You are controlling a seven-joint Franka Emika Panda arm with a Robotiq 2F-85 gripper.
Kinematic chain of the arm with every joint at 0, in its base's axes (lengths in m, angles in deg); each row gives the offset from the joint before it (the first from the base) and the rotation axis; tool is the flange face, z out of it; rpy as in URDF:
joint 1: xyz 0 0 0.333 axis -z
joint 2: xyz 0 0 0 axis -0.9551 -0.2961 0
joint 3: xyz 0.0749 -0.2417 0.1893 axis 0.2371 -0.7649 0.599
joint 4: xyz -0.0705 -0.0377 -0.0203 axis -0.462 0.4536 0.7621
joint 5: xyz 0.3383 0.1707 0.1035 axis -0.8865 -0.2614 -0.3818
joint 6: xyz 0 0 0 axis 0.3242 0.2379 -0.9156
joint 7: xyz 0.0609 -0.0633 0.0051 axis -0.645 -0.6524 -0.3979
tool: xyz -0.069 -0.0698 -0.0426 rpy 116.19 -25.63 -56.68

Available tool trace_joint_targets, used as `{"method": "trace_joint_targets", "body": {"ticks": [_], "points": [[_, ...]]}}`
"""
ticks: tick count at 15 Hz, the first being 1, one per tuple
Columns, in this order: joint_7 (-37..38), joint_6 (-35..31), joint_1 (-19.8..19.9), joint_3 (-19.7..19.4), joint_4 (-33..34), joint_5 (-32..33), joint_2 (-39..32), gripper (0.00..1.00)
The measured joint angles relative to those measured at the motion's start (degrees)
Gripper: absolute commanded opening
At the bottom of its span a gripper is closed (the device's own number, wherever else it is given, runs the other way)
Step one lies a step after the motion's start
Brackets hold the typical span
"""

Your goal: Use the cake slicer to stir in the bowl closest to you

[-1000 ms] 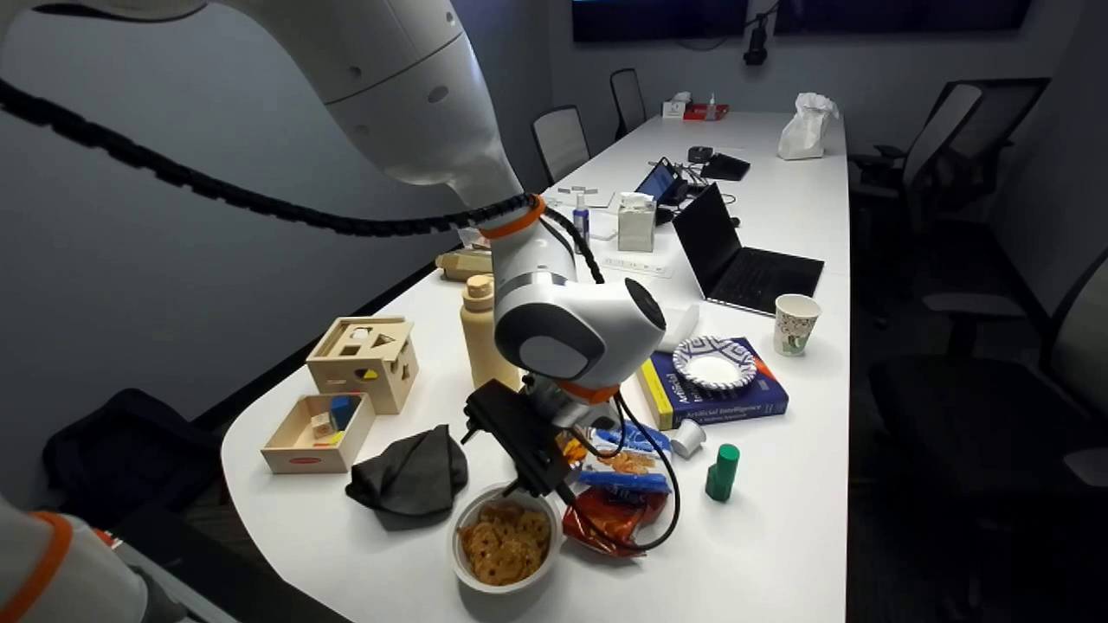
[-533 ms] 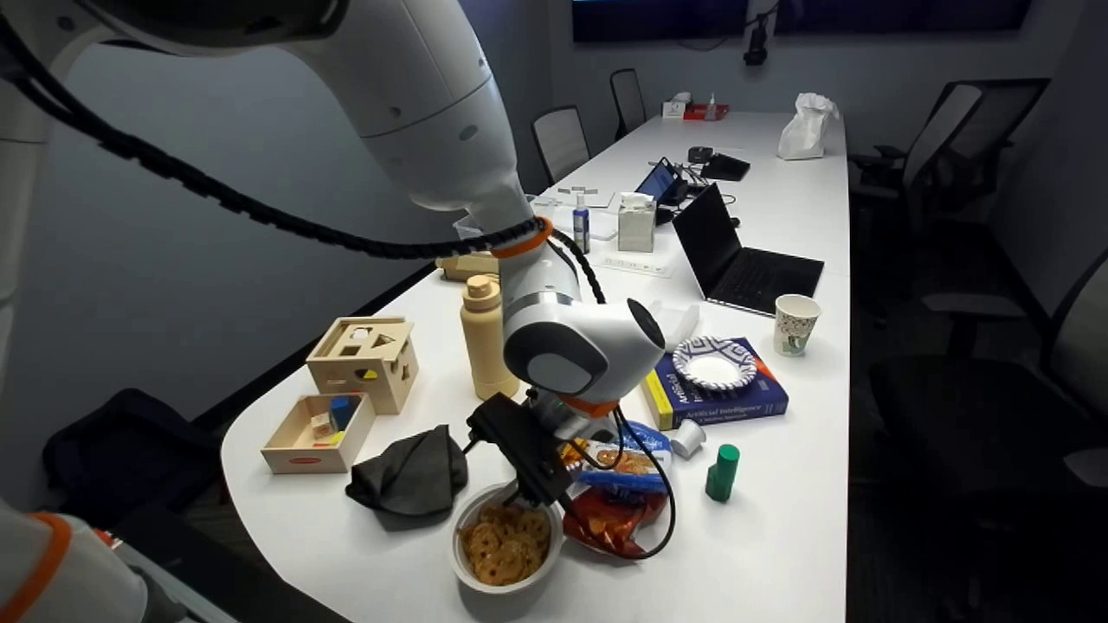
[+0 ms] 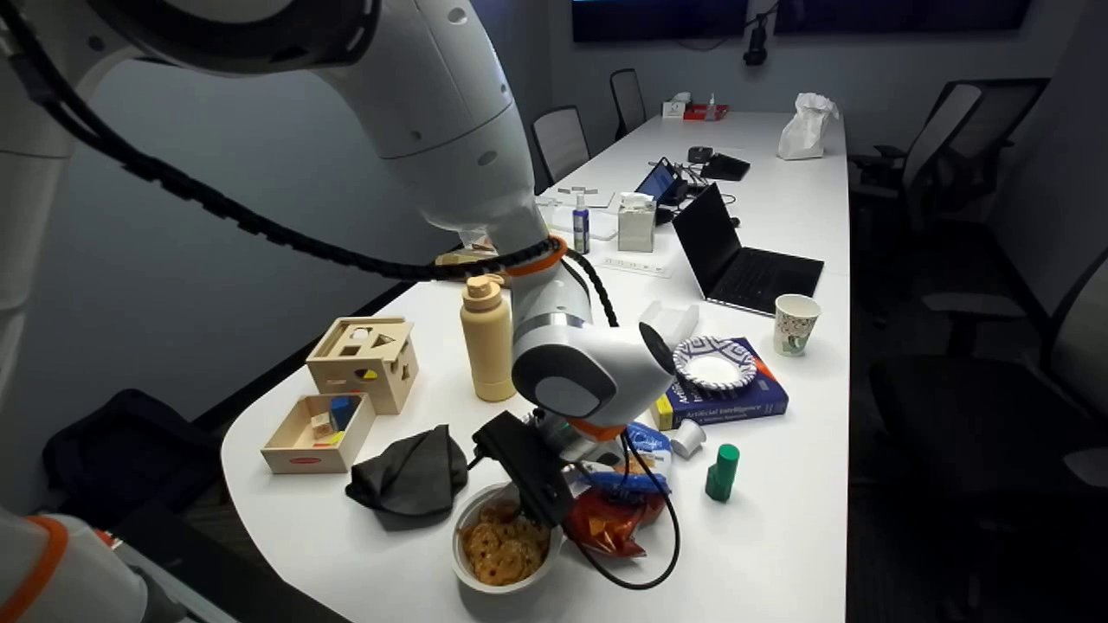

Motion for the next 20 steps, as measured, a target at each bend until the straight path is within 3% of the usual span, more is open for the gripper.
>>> {"method": "trace_joint_targets", "body": {"ticks": [8,20], "points": [[0.0,0.0,0.77,0.79,0.72,-0.01,-0.48,0.02],[0.0,0.54,1.8,0.85,1.11,-0.29,-0.25,0.01]]}}
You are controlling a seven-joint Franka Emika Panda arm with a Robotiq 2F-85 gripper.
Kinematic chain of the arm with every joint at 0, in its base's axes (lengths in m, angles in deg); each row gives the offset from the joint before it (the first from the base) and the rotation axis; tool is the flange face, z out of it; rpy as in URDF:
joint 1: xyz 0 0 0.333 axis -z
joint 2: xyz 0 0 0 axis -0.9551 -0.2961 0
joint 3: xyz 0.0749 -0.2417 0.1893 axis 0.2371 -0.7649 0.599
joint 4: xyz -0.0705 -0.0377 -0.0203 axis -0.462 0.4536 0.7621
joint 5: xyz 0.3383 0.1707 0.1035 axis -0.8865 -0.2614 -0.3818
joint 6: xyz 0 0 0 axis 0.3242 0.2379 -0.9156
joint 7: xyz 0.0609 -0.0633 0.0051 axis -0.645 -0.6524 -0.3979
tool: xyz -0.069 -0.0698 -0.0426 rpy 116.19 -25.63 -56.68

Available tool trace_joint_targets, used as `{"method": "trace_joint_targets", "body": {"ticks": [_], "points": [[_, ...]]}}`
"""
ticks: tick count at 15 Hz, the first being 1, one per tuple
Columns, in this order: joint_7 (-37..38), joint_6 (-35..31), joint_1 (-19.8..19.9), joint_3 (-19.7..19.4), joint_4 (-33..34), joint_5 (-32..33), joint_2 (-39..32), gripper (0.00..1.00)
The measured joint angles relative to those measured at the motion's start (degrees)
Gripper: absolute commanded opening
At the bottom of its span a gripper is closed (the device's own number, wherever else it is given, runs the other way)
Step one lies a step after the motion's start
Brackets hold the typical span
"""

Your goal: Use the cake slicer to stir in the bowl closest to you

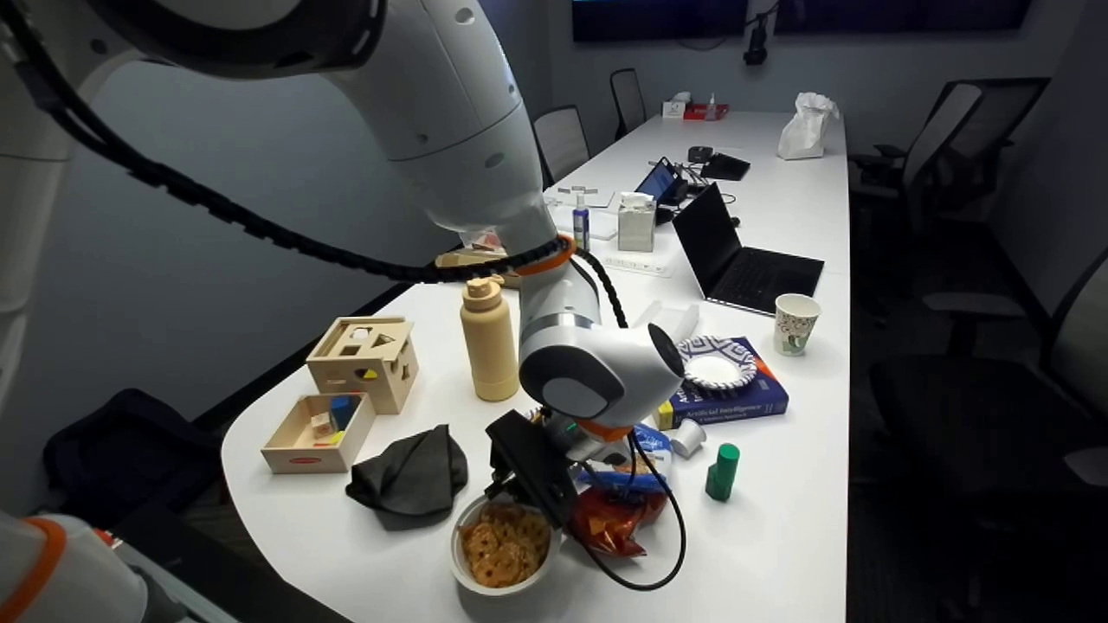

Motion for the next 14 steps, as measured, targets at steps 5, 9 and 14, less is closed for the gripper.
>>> {"method": "trace_joint_targets", "body": {"ticks": [5,9,14], "points": [[1.78,4.8,-0.16,-1.95,-0.42,2.08,3.73,0.01],[7.71,12.65,-1.25,-4.86,-1.06,9.15,8.79,0.01],[19.45,27.1,-4.49,-8.12,-3.22,21.84,17.23,0.01]]}}
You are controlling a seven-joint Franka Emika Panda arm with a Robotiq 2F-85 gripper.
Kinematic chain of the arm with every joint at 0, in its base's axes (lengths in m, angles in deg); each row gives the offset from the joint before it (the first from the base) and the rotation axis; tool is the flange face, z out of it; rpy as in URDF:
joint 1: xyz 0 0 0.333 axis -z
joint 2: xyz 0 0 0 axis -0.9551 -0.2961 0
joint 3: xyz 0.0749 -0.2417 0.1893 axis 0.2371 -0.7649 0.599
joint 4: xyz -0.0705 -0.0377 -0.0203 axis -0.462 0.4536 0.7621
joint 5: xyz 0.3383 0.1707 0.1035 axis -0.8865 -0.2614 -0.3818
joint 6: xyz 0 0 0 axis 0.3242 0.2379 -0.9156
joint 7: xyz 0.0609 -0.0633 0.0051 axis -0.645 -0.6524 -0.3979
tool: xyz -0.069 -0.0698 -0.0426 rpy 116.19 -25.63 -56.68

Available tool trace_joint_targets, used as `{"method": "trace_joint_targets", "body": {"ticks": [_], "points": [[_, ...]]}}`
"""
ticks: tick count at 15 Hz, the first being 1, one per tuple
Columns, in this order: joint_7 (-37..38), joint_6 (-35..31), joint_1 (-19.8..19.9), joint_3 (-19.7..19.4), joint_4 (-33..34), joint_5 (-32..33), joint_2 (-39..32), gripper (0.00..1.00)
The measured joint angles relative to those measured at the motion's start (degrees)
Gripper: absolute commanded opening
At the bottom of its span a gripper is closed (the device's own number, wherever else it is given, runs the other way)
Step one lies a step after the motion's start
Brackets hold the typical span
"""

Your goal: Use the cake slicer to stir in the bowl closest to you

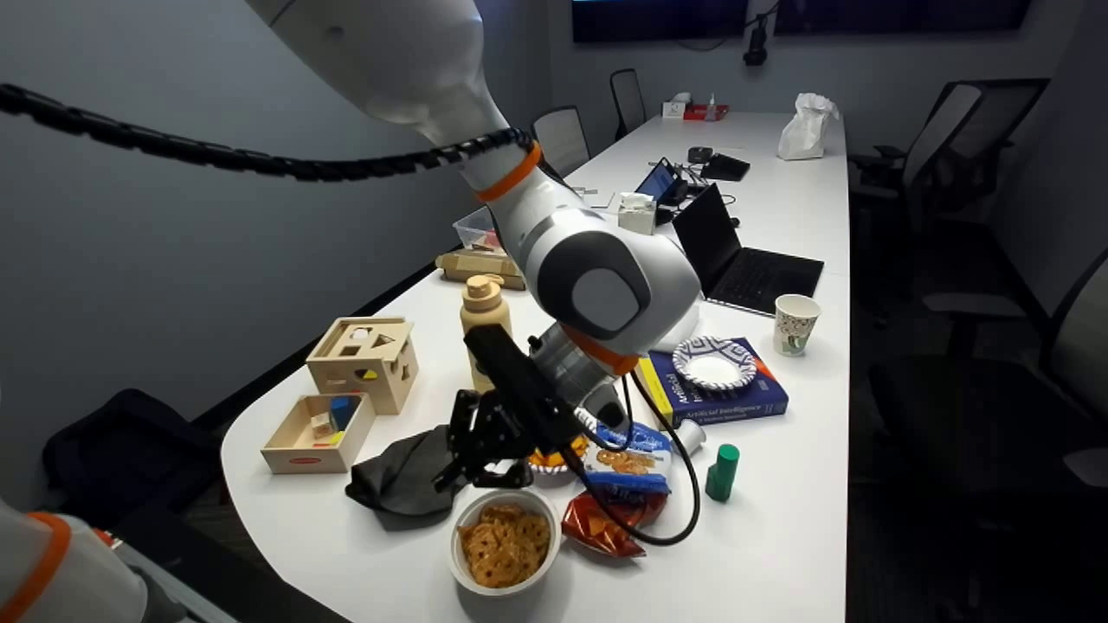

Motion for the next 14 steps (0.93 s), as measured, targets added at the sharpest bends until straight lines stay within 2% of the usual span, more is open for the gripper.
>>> {"method": "trace_joint_targets", "body": {"ticks": [3,6,10,14], "points": [[7.47,7.36,-1.89,-0.38,-0.21,4.49,3.37,0.01],[16.24,10.55,-4.14,-0.35,0.55,5.56,3.78,0.01],[26.92,11.7,-7.6,0.29,3.15,5.58,0.68,0.01],[32.41,14.94,-9.01,0.36,5.77,5.87,-3.97,0.01]]}}
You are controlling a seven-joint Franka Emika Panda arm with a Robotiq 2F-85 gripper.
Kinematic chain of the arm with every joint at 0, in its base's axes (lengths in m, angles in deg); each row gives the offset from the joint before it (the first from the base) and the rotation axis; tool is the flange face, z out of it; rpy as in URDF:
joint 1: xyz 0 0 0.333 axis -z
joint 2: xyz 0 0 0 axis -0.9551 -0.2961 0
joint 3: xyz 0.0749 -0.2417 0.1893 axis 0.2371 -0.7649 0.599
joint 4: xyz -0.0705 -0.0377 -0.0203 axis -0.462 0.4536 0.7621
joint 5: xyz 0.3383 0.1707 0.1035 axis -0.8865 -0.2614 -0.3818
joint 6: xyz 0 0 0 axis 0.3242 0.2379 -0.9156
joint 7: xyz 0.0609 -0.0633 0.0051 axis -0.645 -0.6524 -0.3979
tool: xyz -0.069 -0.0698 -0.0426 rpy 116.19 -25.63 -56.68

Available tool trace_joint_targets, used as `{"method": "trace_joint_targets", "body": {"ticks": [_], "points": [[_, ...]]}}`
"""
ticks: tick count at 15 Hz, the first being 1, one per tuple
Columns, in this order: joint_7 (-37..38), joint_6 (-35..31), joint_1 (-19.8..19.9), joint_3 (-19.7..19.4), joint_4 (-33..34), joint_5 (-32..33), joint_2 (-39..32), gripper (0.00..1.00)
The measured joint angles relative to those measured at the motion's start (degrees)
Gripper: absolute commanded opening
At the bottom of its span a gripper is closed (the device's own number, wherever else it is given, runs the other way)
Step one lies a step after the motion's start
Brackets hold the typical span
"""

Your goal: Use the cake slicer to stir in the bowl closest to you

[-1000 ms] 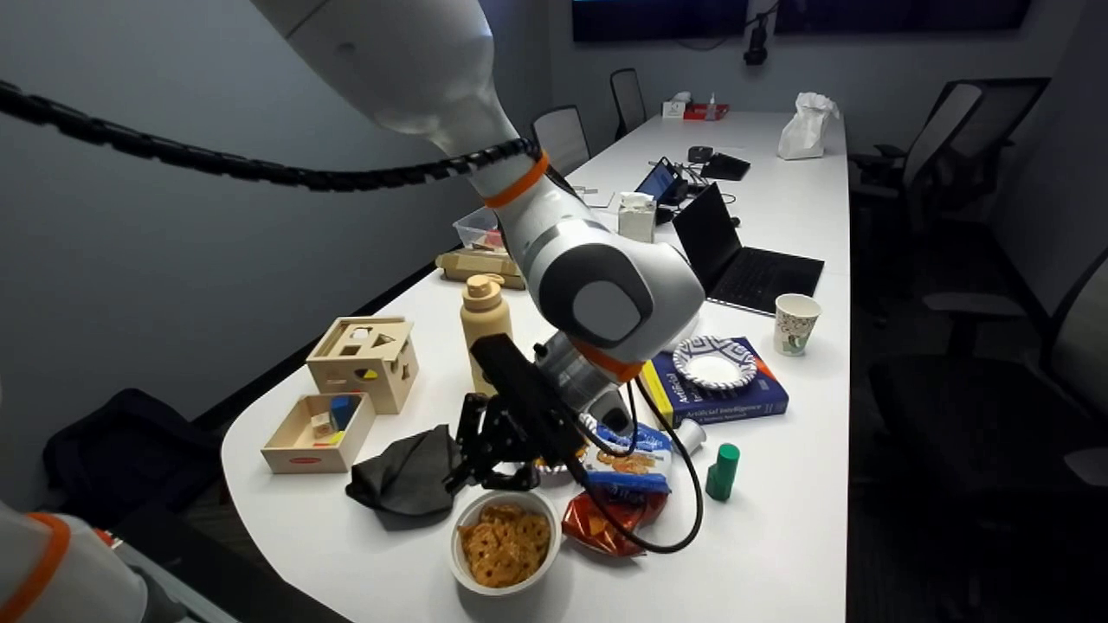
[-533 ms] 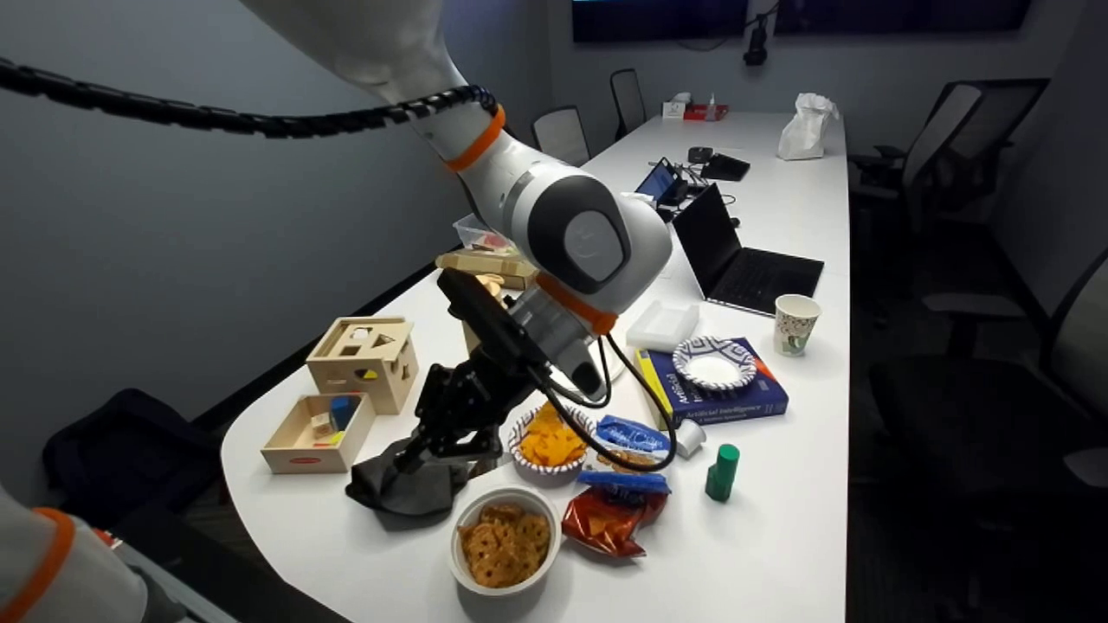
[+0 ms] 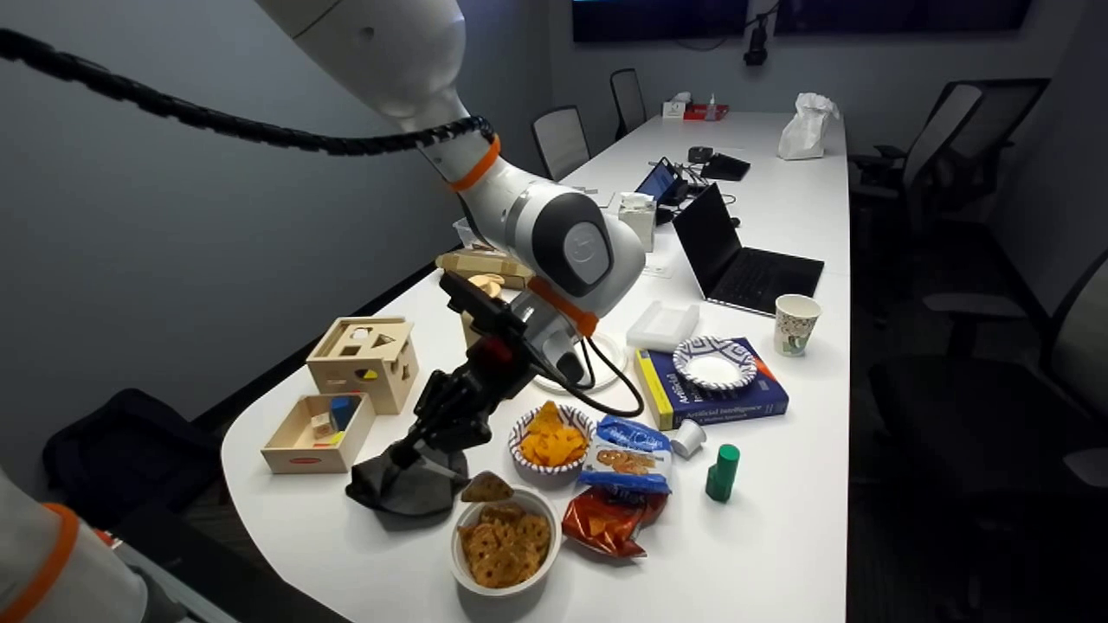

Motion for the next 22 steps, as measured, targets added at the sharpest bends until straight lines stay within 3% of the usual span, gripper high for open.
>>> {"method": "trace_joint_targets", "body": {"ticks": [14,22], "points": [[4.25,4.48,0.4,-1.42,7.24,0.08,-12.52,0.01],[-7.7,5.46,1.97,-0.04,10.34,-0.36,-13.35,0.01]]}}
